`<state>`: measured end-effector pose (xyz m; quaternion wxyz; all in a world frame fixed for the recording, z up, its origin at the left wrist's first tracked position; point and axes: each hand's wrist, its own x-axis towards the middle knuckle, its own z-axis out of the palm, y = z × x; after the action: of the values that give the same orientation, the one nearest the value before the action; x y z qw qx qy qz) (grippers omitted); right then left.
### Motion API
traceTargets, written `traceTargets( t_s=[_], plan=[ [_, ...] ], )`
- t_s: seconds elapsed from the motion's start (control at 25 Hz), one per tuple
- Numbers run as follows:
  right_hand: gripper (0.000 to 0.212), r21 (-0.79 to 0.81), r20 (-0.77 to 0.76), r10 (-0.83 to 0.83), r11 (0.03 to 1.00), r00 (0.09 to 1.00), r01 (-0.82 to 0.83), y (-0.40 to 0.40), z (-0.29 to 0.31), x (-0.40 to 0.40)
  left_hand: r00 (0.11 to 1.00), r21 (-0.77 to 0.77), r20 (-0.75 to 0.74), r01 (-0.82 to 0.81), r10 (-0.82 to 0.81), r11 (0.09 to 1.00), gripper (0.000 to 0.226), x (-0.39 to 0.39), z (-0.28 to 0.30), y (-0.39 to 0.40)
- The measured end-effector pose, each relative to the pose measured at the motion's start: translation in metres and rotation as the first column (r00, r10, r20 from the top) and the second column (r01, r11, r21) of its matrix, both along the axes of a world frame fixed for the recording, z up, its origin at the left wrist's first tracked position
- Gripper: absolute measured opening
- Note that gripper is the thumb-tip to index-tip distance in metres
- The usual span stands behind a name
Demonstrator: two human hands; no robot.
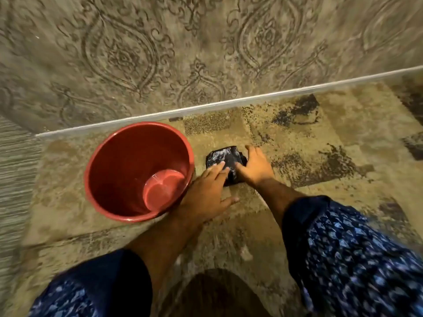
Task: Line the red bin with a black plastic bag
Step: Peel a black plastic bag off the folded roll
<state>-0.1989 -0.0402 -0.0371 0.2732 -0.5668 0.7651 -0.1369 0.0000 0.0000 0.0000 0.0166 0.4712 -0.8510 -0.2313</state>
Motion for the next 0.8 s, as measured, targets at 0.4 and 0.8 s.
traceTargets(
  t_s=[0.4, 0.8],
  plan=[
    [0.07, 0.056, -0.025, -0.01, 0.998, 1.0, 0.012, -0.041, -0.069, 0.003, 0.986, 0.048, 0.156, -0.069, 0.061, 0.996, 0.103, 0.005, -0.111, -0.014],
    [0.058, 0.279, 0.003, 0.068, 0.958, 0.998, -0.066, -0.016, -0.131, -0.011, 0.979, 0.172, 0.086, -0.198, 0.185, 0.965, 0.102, -0.022, -0.148, -0.045]
  ],
)
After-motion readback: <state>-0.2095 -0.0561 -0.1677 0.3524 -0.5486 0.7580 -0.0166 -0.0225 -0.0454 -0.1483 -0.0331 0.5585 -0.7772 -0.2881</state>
